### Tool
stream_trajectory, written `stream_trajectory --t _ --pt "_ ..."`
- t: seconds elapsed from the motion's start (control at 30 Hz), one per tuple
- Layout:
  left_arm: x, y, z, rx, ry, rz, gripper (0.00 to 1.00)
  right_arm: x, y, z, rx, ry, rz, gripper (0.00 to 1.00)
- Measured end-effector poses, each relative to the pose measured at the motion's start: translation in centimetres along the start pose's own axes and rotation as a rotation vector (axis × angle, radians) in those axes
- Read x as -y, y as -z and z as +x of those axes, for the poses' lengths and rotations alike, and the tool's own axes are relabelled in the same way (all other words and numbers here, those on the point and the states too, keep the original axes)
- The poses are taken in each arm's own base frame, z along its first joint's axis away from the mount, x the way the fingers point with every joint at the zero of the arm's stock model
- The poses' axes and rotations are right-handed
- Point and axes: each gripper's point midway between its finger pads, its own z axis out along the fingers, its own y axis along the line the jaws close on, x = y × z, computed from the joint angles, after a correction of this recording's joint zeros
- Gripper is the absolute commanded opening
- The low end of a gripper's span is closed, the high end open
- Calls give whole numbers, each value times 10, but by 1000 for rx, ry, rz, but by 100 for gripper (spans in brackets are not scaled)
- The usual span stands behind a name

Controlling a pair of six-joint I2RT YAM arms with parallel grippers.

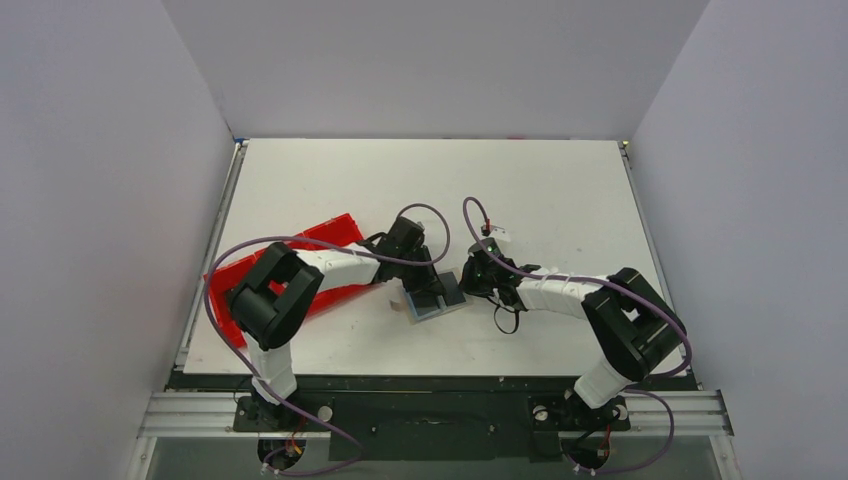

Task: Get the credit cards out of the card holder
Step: Remove the credit card from the card holder.

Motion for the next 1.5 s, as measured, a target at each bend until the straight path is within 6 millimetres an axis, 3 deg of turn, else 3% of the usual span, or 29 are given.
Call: stream_trajectory --t 0.5,1.0,1.5 --pt "4 4 0 9 44 86 0 0 -1 0 1 -4 1 0" --pt "9 8 -1 -6 48 124 0 3 -1 -2 23 -33 13 0" --pt "-3 13 2 -25 41 116 0 4 -1 -2 29 -41 17 0"
